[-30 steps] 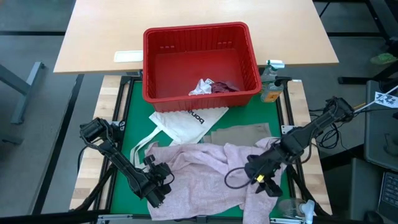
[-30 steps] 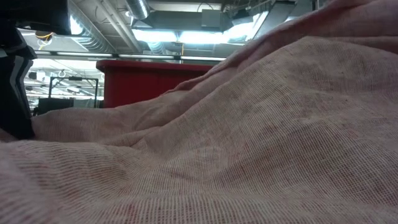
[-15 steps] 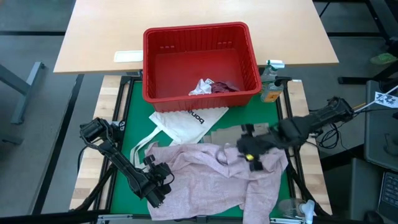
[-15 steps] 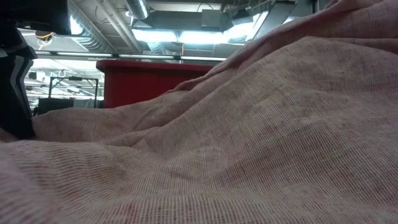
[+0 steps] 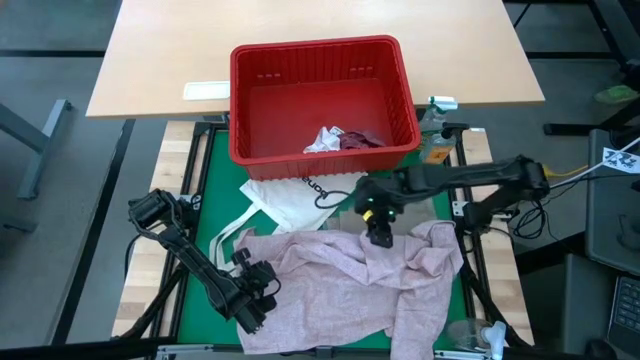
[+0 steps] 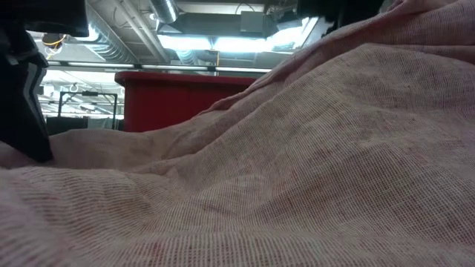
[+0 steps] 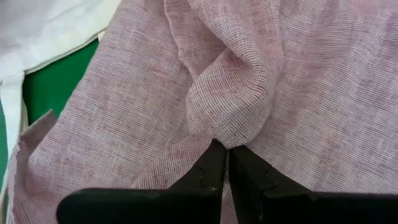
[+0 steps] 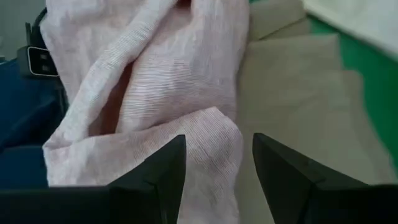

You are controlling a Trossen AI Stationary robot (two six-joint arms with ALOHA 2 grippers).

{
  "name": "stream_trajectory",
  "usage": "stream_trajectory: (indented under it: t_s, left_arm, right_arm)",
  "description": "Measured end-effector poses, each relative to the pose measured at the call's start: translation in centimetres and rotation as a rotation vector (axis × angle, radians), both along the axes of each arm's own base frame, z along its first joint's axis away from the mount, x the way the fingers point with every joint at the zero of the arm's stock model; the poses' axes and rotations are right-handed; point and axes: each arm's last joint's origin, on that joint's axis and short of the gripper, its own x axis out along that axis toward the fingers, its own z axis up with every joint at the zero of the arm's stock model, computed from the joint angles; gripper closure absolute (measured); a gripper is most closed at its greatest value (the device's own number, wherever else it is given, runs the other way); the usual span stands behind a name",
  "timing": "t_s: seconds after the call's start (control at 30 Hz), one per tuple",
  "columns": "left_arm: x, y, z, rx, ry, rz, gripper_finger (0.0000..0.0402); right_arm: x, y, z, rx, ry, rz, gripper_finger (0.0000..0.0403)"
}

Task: Fold laundry
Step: Fold the pink shirt

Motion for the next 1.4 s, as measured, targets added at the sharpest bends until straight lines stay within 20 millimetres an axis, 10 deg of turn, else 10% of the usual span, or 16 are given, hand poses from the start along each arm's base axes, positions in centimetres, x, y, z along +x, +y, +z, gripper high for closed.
stream_trajectory:
  t_s: [0.63,0.87,1.4]
  left_arm:
    - [0.1,-0.1,0.0,-0.006,-0.017,-0.001,0.0388]
    - [0.1,0.0,0.1,0.007,-0.047,0.021,0.0391]
    - [-1.8,6.1,6.0,0.179,0.027,0.246,0.04]
  right_arm:
    - [1.8,0.2,-3.2,0.135,0.173,-0.07,0.0224]
    - [1.5,0.8,-2.9,0.115,0.166,-0.069,0.0349]
    - [-2.7,0.7,9.4,-0.451,-0.106,-0.282,0.039]
